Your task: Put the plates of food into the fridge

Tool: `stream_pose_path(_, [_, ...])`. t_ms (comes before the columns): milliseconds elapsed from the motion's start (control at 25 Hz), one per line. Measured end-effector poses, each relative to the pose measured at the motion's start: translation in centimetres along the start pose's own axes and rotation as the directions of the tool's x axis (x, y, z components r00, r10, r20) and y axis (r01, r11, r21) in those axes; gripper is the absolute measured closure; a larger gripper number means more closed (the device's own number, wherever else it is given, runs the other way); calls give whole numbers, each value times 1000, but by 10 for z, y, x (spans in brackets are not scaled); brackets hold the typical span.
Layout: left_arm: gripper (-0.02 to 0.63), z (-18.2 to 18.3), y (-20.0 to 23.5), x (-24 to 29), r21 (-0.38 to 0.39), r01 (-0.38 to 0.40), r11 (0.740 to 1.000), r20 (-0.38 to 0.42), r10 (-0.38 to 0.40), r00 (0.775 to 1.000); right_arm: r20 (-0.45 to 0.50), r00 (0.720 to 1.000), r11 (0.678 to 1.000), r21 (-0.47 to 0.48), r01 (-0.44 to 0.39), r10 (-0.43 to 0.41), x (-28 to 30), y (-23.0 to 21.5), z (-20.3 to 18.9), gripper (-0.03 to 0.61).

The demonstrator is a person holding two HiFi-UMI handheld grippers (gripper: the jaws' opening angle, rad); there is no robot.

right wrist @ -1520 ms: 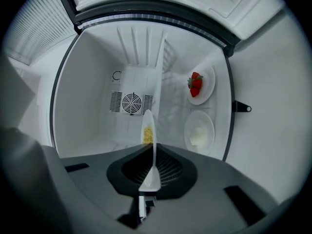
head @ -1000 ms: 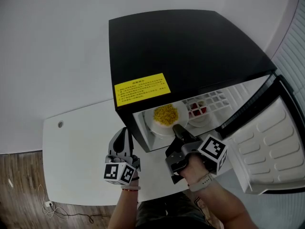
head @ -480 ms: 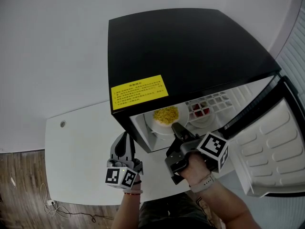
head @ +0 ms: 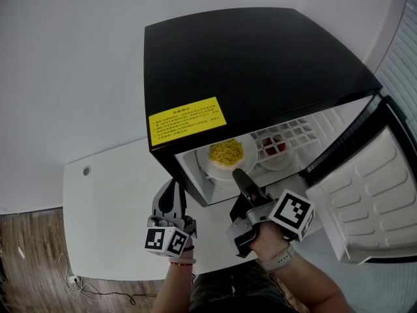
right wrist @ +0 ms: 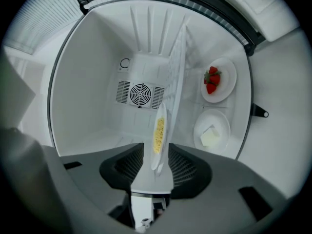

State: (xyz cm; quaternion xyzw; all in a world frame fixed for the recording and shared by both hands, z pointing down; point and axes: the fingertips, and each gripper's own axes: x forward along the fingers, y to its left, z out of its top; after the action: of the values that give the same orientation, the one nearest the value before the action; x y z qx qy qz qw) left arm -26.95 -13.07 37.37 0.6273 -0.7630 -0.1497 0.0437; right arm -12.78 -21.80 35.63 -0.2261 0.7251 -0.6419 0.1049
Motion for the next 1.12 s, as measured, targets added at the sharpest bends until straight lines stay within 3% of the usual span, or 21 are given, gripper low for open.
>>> stream_pose_path(280, [607,-1,-2,0,-3,51,999,-22,-51,998,-11,999,979,-202,42,-45,-28,-9,-17,442])
stream_pose_path(360, [607,0,-2,-1,-2,68,998,-24,-68,997,-16,998,946,-321,47,-55,-39,-12,-19,442])
stream_pose_path(480, [607,1,-2,-6,6,100,995,-23,-100,995,-2,1000,876,-482,5,-7,-57,-15,-21,457])
stream_pose_path(520, [607,2,-3,-8,8,108,994,-21,-108,994,16,1000,842,-540,7,2,-65,-18,-18,502])
stream_pose_path(600, [607,8,-4,-14,14,115,993,-11,-115,993,49,999,741,-671,26,10,-77,-23,-12,569])
stream_pose_path(760, [607,17,-7,-35,44,102,994,-6,-102,995,56,998,481,-876,39,21,-97,-27,-10,572])
stream_pose_path(840, [607,19,-9,-46,55,90,994,-7,-90,996,59,998,393,-919,43,29,-105,-27,-6,572])
stream_pose_path(1000, [607,22,-17,-69,76,64,995,-4,-63,998,69,996,292,-955,52,49,-119,-25,8,572])
stream_pose_path(1120, [607,24,-23,-87,79,40,996,12,-41,999,61,997,267,-963,43,57,-134,-25,13,572])
